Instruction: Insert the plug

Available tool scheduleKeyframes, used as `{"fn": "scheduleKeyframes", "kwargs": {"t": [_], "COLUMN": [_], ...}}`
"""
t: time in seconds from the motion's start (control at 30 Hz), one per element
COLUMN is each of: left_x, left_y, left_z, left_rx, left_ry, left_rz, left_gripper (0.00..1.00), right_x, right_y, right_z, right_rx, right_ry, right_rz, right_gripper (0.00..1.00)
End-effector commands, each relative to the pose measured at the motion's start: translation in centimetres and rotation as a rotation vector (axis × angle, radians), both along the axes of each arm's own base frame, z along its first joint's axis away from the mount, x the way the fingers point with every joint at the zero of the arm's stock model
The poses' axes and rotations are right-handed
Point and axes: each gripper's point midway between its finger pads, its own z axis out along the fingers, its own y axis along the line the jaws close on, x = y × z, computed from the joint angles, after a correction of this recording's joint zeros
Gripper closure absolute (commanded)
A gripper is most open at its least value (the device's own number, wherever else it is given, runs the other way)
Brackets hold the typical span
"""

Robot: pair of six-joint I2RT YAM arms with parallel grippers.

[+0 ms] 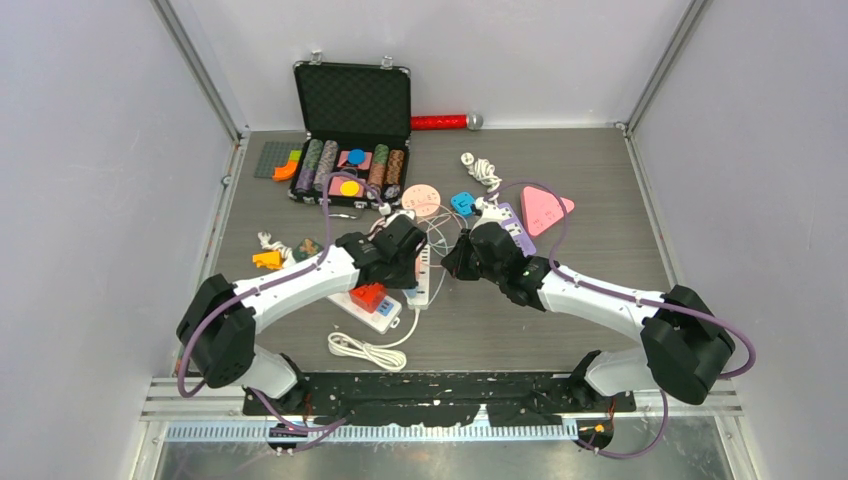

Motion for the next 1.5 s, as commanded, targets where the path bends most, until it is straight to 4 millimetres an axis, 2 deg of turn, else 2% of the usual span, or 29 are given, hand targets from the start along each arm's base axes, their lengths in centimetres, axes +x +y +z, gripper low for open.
{"fn": "scheduleKeyframes", "kwargs": {"t": [0.0,0.37,0.53,0.97,1.03,1.1,1.13,1.2,1.27,1.3,1.33,1.37,1.47], "left_x": [-0.6,-1.2,-2.3,-4.6,-4.8,-4.6,-4.3,-3.4,-2.2,-1.5,-0.7,0.0,1.7], "left_y": [-0.2,0.1,-0.4,0.3,0.3,0.5,0.5,0.5,0.1,0.0,-0.1,-0.1,0.0], "left_z": [-0.8,-1.9,-4.2,-9.9,-10.3,-9.7,-9.1,-7.2,-4.7,-3.3,-1.9,-0.4,3.6], "left_rx": [0.029,0.121,0.191,0.266,0.263,0.267,0.265,0.257,0.244,0.239,0.239,0.235,0.215], "left_ry": [0.037,0.045,0.062,0.152,0.158,0.143,0.124,0.07,0.003,-0.036,-0.079,-0.113,-0.192], "left_rz": [0.01,0.048,0.052,0.067,0.064,0.062,0.059,0.059,0.047,0.041,0.042,0.04,0.039], "left_gripper": [1.0,1.0,1.0,1.0,1.0,1.0,0.93,0.66,0.37,0.27,0.21,0.16,0.08], "right_x": [0.7,0.8,0.9,1.0,1.0,1.0,1.0,1.1,0.8,0.7,0.7,0.7,0.8], "right_y": [0.1,-0.4,-0.7,-1.3,-1.4,-1.6,-1.6,-1.6,-1.9,-2.1,-2.1,-2.3,-2.7], "right_z": [0.5,0.3,0.1,-0.1,-0.2,-0.1,0.0,0.4,0.6,0.9,1.1,1.7,2.8], "right_rx": [0.012,0.009,0.005,0.004,0.0,-0.004,-0.004,-0.002,-0.017,-0.02,-0.019,-0.014,-0.003], "right_ry": [-0.021,-0.016,-0.012,-0.002,0.001,0.001,0.001,-0.006,-0.001,-0.005,-0.01,-0.021,-0.035], "right_rz": [-0.028,-0.04,-0.05,-0.065,-0.067,-0.068,-0.067,-0.063,-0.057,-0.055,-0.054,-0.053,-0.051], "right_gripper": [0.95,0.95,0.95,0.95,0.95,0.95,0.95,0.91,0.82,0.73,0.69,0.6,0.46]}}
